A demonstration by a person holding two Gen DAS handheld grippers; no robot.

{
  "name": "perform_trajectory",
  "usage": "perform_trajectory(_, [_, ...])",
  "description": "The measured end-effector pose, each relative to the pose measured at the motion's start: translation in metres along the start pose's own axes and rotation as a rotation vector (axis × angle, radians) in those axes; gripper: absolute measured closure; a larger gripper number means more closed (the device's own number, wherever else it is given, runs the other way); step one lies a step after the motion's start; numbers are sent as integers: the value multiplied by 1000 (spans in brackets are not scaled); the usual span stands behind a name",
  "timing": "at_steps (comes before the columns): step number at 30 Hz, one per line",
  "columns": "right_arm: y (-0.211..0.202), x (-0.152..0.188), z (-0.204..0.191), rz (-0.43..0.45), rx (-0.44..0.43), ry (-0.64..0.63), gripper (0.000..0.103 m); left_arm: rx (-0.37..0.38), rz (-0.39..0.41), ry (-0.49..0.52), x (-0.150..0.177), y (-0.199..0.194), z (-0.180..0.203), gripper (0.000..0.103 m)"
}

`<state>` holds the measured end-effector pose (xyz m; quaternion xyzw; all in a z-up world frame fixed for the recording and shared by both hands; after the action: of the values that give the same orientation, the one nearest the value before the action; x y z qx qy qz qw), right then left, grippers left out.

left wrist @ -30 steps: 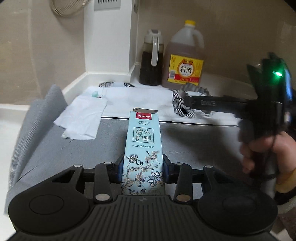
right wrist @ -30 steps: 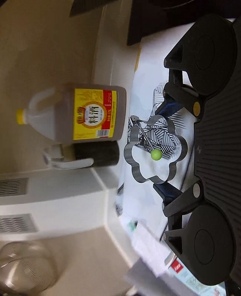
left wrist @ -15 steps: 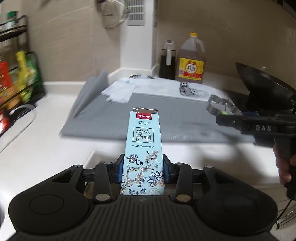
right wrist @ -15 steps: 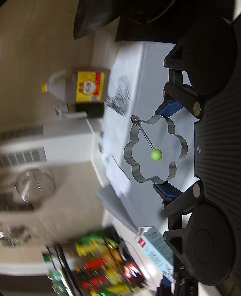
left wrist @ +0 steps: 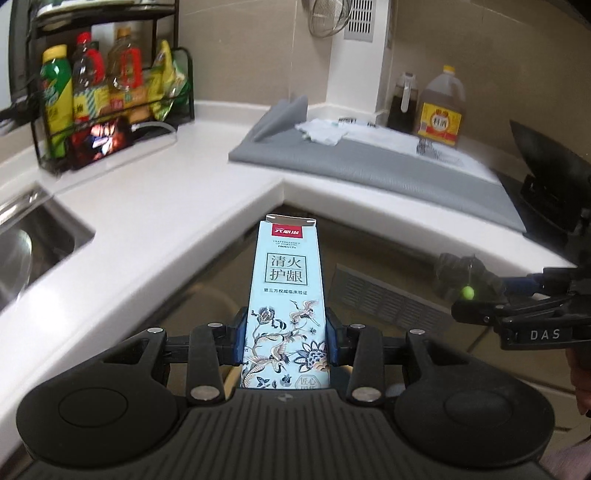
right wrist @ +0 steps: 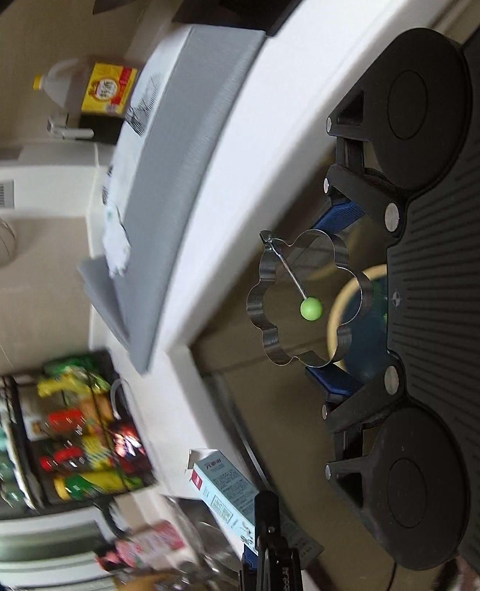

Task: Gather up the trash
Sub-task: 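Carry the drink carton and egg mold down over the bin with both grippers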

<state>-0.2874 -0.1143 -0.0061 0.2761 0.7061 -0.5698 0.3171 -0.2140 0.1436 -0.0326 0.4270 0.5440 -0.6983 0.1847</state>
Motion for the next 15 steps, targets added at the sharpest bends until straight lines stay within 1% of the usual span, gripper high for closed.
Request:
perform_trajectory(4, [-12,16,-16,2,12,-53,25,-13,-20,0,22,-6,3,59])
perform_trajectory(7, [-21,24,-22,8,19,-75,25,-7,-45,7,34,-8,10,59])
perform_trajectory(15, [-37,28,-26,48,34,-106,25,5,-42,29,38,-12,22,59])
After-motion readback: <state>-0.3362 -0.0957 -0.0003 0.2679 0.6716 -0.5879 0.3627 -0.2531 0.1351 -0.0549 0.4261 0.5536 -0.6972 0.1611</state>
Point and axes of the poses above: each gripper's, at about its wrist camera, not at the fingertips, and y roughly the way its jaws point, z to its right, x to its underside, the point moved 6 cm from there along y, roughly the way its jaws point
